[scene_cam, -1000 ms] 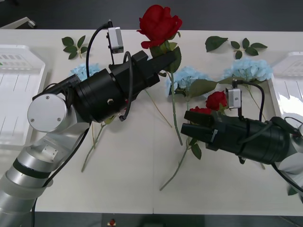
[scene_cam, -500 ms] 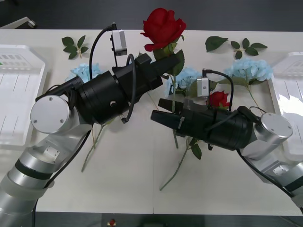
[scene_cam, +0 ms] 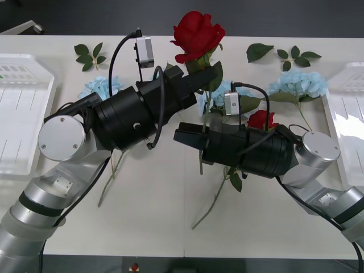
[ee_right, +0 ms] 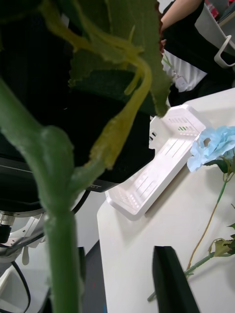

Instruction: Put the red flowers into the right box and the blue flowers into the left box

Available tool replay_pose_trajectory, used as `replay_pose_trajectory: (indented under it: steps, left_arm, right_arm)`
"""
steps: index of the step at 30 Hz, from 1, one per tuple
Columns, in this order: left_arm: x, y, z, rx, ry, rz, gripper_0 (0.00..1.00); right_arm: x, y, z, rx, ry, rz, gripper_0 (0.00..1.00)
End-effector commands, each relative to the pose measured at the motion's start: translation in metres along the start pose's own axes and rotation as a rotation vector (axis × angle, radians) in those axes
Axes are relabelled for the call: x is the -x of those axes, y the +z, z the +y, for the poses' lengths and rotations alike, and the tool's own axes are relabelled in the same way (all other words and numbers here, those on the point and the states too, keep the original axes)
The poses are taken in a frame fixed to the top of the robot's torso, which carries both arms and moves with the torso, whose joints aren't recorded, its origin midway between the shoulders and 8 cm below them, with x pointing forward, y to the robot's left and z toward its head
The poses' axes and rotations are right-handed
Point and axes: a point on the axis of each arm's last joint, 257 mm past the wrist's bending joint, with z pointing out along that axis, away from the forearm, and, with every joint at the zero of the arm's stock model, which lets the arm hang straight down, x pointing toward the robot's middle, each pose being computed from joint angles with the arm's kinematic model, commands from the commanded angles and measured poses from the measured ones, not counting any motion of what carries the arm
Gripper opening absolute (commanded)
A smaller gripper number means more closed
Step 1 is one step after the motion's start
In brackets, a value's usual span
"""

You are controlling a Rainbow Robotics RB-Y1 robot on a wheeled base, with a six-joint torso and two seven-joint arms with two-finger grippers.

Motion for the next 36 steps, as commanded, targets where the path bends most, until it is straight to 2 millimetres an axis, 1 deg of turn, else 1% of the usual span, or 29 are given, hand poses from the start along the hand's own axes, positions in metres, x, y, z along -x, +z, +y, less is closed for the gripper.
replay_pose_trajectory:
  steps: [1,5,6,7,8,9,10,12,14,19,20,21,22,23,25,26,27,28,29,31,32,34,35,36]
  left_arm:
    - [0.006,0.009,-0.017,-0.035,-0.025,0.004,0.00]
    - [0.006,0.008,-0.015,-0.030,-0.020,0.007,0.01]
    - [0.007,0.007,-0.014,-0.027,-0.018,0.009,0.17]
    - [0.006,0.006,-0.013,-0.025,-0.016,0.012,0.29]
    - [0.007,0.004,-0.011,-0.019,-0.010,0.015,0.53]
    - [0.007,0.003,-0.011,-0.017,-0.010,0.018,0.60]
    - [0.008,0.001,-0.010,-0.015,-0.013,0.021,0.71]
    - [0.008,-0.004,-0.009,-0.016,-0.026,0.032,0.79]
    - [0.008,-0.010,-0.009,-0.018,-0.034,0.045,0.82]
    - [0.009,-0.031,-0.010,-0.009,-0.043,0.077,0.82]
    - [0.009,-0.042,-0.009,0.002,-0.047,0.090,0.82]
    - [0.009,-0.046,-0.009,0.006,-0.049,0.096,0.82]
    - [0.008,-0.057,-0.008,0.016,-0.048,0.116,0.82]
    - [0.009,-0.063,-0.007,0.023,-0.044,0.130,0.82]
    - [0.010,-0.081,-0.001,0.048,-0.019,0.178,0.82]
    - [0.013,-0.099,0.006,0.081,0.011,0.224,0.82]
    - [0.014,-0.109,0.010,0.098,0.026,0.255,0.82]
    - [0.015,-0.115,0.012,0.107,0.034,0.271,0.82]
    - [0.018,-0.131,0.016,0.124,0.043,0.319,0.82]
    - [0.022,-0.154,0.023,0.146,0.044,0.381,0.82]
    - [0.024,-0.162,0.026,0.155,0.042,0.396,0.82]
    - [0.035,-0.192,0.039,0.207,0.047,0.449,0.82]
    - [0.037,-0.199,0.044,0.224,0.048,0.458,0.82]
    - [0.043,-0.214,0.054,0.264,0.055,0.474,0.82]
  right_arm:
    - [0.008,-0.006,-0.001,-0.007,-0.043,0.011,0.00]
    - [0.008,-0.010,-0.004,-0.017,-0.048,0.018,0.00]
    - [0.007,-0.010,-0.005,-0.019,-0.046,0.018,0.00]
    - [0.008,-0.011,-0.005,-0.020,-0.048,0.020,0.00]
    - [0.007,-0.012,-0.005,-0.022,-0.050,0.023,0.00]
    - [0.007,-0.012,-0.006,-0.023,-0.050,0.023,0.00]
    - [0.007,-0.013,-0.006,-0.024,-0.051,0.025,0.00]
    - [0.007,-0.014,-0.007,-0.026,-0.053,0.027,0.00]
    - [0.007,-0.014,-0.008,-0.029,-0.051,0.027,0.00]
    - [0.008,-0.018,-0.011,-0.038,-0.072,0.046,0.00]
    - [0.009,-0.022,-0.014,-0.045,-0.084,0.058,0.00]
    - [0.011,-0.024,-0.015,-0.049,-0.091,0.064,0.00]
    - [0.013,-0.028,-0.019,-0.061,-0.106,0.078,0.00]
    - [0.015,-0.032,-0.021,-0.066,-0.120,0.092,0.00]
    - [0.021,-0.042,-0.031,-0.095,-0.190,0.142,0.00]
    - [0.027,-0.054,-0.041,-0.125,-0.260,0.202,0.00]
    - [0.031,-0.063,-0.050,-0.153,-0.310,0.243,0.00]
    - [0.033,-0.069,-0.055,-0.168,-0.336,0.267,0.00]
    - [0.041,-0.088,-0.067,-0.212,-0.388,0.332,0.00]
    - [0.051,-0.116,-0.080,-0.279,-0.380,0.403,0.00]
    - [0.053,-0.123,-0.083,-0.299,-0.363,0.418,0.00]
    - [0.064,-0.155,-0.097,-0.389,-0.337,0.480,0.00]
    - [0.067,-0.166,-0.101,-0.415,-0.333,0.496,0.00]
    - [0.072,-0.184,-0.108,-0.464,-0.333,0.526,0.00]
